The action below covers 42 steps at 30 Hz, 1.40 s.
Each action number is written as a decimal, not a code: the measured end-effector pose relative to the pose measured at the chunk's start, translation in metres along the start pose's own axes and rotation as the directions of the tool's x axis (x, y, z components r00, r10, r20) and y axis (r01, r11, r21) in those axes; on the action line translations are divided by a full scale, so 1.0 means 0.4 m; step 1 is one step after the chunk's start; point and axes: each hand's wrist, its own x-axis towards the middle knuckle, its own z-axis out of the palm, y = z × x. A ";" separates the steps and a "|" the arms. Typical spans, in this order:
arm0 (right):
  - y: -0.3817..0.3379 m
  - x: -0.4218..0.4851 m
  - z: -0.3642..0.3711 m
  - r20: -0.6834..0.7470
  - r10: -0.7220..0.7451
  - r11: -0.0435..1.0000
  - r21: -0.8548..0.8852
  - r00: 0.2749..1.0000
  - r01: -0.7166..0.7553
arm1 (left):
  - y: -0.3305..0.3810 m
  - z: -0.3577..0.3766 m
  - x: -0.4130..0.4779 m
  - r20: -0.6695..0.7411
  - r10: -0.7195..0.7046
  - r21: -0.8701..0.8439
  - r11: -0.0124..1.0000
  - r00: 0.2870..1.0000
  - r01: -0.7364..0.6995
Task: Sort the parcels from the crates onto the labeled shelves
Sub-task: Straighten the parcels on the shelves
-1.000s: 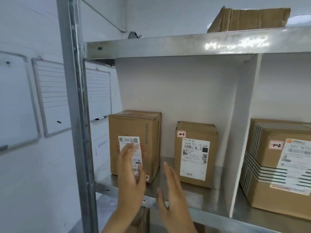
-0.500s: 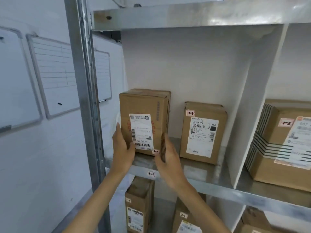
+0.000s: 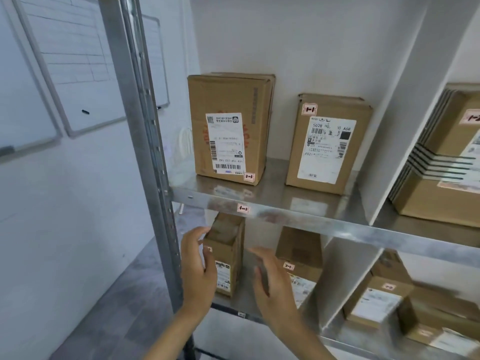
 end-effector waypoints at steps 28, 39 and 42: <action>0.012 -0.119 -0.614 -0.040 0.051 0.992 0.121 0.998 -0.046 | 0.470 0.324 -0.241 0.057 -0.004 -0.140 0.990 0.998 0.012; 0.046 -0.124 -1.038 -0.168 0.036 0.996 0.091 0.985 -0.021 | 0.783 0.532 -0.258 0.138 0.131 -0.199 0.975 0.982 -0.102; 0.068 -0.063 -1.048 -0.138 0.133 0.984 0.136 0.981 -0.114 | 0.797 0.573 -0.185 0.186 0.085 -0.117 0.991 0.979 -0.064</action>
